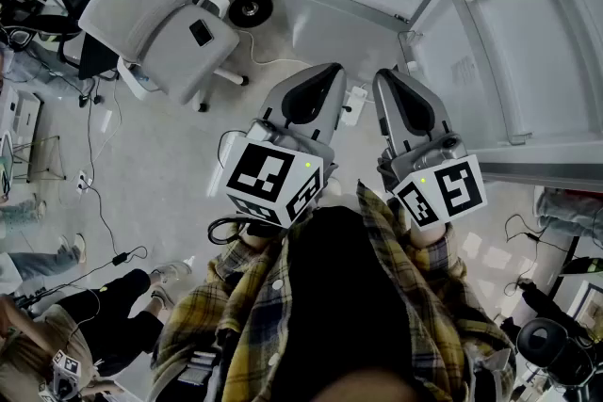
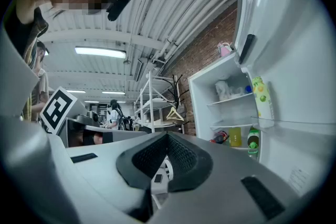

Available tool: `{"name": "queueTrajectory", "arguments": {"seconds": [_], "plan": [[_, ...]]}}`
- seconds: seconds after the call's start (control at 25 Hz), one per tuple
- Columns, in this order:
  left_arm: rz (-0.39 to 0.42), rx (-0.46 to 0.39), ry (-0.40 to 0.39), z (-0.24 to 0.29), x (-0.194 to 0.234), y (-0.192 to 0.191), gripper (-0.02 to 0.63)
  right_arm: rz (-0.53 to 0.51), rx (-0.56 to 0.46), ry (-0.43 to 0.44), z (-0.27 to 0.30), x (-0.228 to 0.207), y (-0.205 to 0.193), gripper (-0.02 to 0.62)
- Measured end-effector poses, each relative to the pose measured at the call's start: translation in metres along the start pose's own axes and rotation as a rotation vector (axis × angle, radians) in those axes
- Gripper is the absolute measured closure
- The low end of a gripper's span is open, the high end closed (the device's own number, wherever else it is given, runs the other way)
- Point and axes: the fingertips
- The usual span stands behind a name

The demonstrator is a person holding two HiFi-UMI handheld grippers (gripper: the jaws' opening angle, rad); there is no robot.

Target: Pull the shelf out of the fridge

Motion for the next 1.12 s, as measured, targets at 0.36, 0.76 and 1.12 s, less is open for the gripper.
{"name": "queueTrajectory", "arguments": {"seconds": [0.36, 0.76, 1.12], "plan": [[-0.023, -0.023, 0.080, -0.010, -0.002, -0.009, 0.603, 0.013, 0.000, 0.047, -0.016, -0.003, -0.006, 0.578], [-0.056, -0.032, 0.176, -0.022, 0.014, -0.017, 0.603, 0.048, 0.032, 0.100, -0.015, -0.002, -0.020, 0.578], [-0.064, -0.028, 0.179, -0.020, 0.053, -0.007, 0.603, 0.066, 0.041, 0.104, 0.025, 0.005, -0.022, 0.578]]}}
Point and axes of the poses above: the fingertips, and each gripper's own axes: z forward along the fingers, x to its left, y out of its top, and after that the axes turned 3 degrees about -z, right-handed
